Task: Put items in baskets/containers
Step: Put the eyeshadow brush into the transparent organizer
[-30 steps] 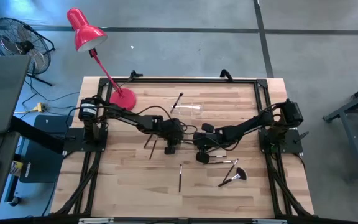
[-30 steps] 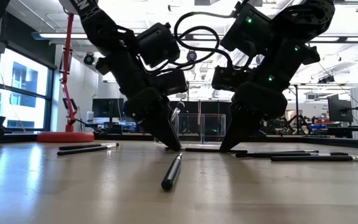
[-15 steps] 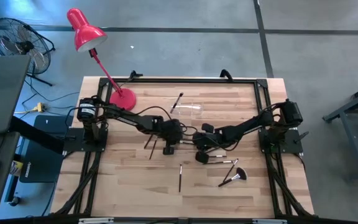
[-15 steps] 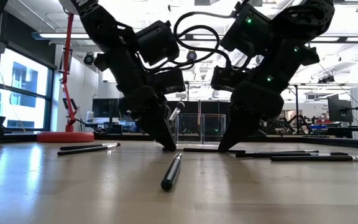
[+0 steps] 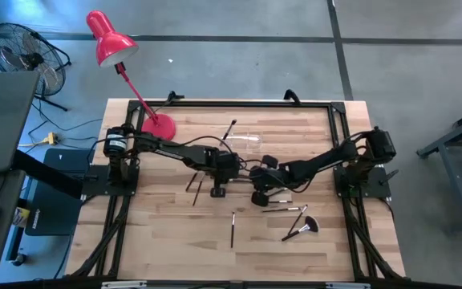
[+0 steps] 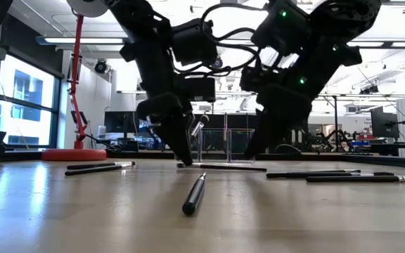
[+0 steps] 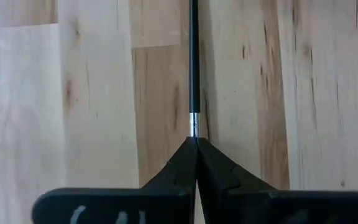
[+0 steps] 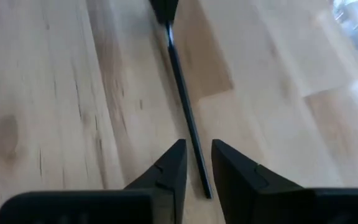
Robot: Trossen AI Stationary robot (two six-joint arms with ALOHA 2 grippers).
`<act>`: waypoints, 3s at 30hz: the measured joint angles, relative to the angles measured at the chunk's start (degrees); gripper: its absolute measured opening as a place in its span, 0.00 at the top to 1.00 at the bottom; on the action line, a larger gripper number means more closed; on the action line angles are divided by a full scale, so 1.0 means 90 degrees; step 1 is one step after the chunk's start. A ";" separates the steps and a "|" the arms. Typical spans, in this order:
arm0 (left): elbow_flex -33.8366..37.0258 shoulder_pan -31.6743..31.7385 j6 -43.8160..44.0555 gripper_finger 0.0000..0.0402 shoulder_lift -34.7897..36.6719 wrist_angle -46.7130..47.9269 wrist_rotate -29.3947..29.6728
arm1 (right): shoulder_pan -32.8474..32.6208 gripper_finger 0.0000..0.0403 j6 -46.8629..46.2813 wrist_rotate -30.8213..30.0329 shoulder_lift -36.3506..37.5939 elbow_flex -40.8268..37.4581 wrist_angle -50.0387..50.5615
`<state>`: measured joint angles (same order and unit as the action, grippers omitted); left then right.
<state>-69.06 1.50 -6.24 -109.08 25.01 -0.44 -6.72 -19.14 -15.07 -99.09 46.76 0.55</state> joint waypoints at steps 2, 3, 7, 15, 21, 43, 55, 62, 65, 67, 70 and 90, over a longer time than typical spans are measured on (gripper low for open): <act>0.0000 -0.0002 0.0000 1.00 0.0000 0.0034 -0.0001 | 0.0000 0.80 0.0017 0.0027 -0.0010 0.0000 -0.0055; 0.0000 -0.0002 0.0003 1.00 0.0000 0.0046 -0.0012 | 0.0000 0.79 0.0094 0.0045 -0.0012 0.0000 -0.0072; -0.0005 -0.0002 0.0011 1.00 0.0005 0.0068 -0.0206 | -0.0006 0.73 0.0599 -0.0005 -0.0010 0.0007 -0.0274; -0.0017 -0.0005 0.0097 1.00 0.0017 0.0081 -0.0273 | 0.0002 0.63 0.1444 -0.0074 -0.0095 0.0012 -0.0375; -0.0027 -0.0002 0.0166 1.00 0.0027 0.0111 -0.0241 | 0.0007 0.61 0.1453 -0.0217 -0.0095 0.0015 -0.0427; -0.0033 0.0000 0.0284 0.69 0.0136 0.0595 -0.0050 | 0.0007 0.62 0.1129 -0.0119 -0.0095 0.0022 -0.0457; 0.0453 -0.0002 0.0386 0.66 0.0146 -0.0175 -0.0149 | 0.0010 0.61 0.1117 -0.0122 -0.0092 0.0022 -0.0480; 0.0461 -0.0002 0.0375 0.67 0.0138 -0.0313 -0.0154 | 0.0010 0.61 0.0964 -0.0119 -0.0090 0.0022 -0.0477; 0.0461 -0.0002 0.0245 0.73 0.0136 -0.0312 -0.0142 | 0.0010 0.61 0.0964 -0.0119 -0.0090 0.0022 -0.0477; 0.0459 -0.0002 0.0170 0.80 0.0131 -0.0326 -0.0153 | 0.0010 0.61 0.0964 -0.0119 -0.0090 0.0022 -0.0477; 0.0459 -0.0002 0.0171 0.93 0.0126 -0.0332 -0.0224 | 0.0010 0.61 0.0962 -0.0119 -0.0087 0.0022 -0.0477; -0.0130 -0.0002 0.0237 1.00 0.0199 0.0298 -0.0093 | 0.0010 0.61 0.1467 0.0211 -0.0092 0.0024 -0.0572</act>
<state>-70.23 1.48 -4.11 -107.28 27.69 -1.28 -6.63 -5.93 -13.17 -99.92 46.98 -4.60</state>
